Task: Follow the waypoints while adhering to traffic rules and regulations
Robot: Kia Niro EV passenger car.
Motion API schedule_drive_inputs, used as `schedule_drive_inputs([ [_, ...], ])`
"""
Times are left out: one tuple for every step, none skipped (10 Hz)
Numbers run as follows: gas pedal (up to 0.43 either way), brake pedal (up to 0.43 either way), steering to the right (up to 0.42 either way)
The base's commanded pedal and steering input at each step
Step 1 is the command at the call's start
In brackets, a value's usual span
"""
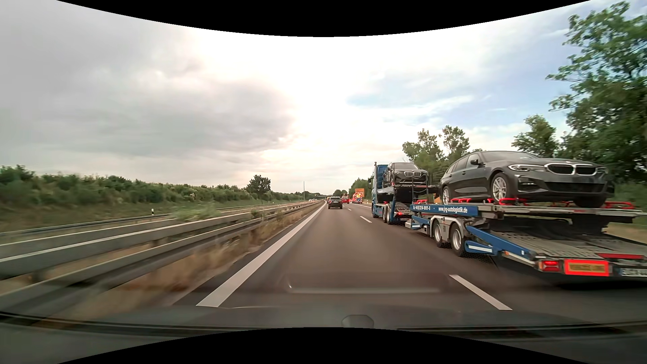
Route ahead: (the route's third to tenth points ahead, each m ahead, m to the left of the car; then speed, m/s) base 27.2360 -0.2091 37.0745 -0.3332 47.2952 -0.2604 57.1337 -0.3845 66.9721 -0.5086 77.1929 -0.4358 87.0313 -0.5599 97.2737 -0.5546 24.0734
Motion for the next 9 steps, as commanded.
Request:
schedule_drive_inputs([
  [0.000,0.000,-0.005],
  [0.000,0.000,-0.005],
  [0.000,0.000,-0.005],
  [0.000,0.000,-0.005],
  [0.000,0.000,-0.005],
  [0.000,0.000,-0.005],
  [0.000,0.000,-0.005],
  [0.000,0.000,-0.005],
  [0.000,0.000,-0.005],
])
